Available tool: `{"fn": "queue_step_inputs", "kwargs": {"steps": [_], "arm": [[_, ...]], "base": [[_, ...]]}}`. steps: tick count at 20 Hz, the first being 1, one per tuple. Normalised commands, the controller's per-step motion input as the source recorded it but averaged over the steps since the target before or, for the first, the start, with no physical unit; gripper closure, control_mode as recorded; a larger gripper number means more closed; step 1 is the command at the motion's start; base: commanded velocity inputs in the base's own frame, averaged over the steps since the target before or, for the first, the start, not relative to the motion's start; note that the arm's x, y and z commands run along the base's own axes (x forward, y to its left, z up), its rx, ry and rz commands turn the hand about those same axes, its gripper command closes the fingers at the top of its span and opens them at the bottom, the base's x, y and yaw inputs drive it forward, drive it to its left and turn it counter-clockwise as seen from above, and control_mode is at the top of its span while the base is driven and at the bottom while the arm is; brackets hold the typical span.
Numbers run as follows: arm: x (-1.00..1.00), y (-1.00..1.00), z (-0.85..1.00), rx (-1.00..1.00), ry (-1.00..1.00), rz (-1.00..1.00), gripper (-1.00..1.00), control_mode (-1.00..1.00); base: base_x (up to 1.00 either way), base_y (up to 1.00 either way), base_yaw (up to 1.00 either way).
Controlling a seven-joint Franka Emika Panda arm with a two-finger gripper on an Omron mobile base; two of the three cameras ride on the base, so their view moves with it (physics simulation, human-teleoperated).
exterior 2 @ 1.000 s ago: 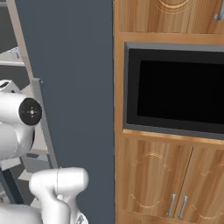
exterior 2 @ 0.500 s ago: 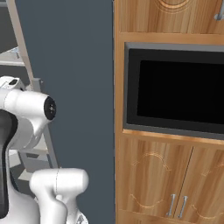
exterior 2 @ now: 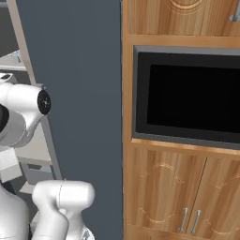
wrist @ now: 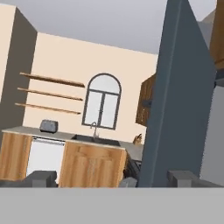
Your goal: Open the freezer door, pick up the ice cube tray from the freezer, and place it on the dining counter.
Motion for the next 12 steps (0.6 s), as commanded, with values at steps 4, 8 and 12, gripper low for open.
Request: {"fn": "queue_step_inputs", "kwargs": {"steps": [4, 8, 12], "arm": [[0.46, 0.18, 0.05, 0.01, 0.00, 0.12, -1.00, -1.00], [0.47, 0.12, 0.06, 0.02, 0.00, 0.12, -1.00, -1.00], [0.42, 0.13, 0.06, 0.01, 0.02, 0.10, -1.00, -1.00]], "base": [[0.00, 0.00, 0.00], [0.00, 0.00, 0.00], [0.00, 0.00, 0.00]]}}
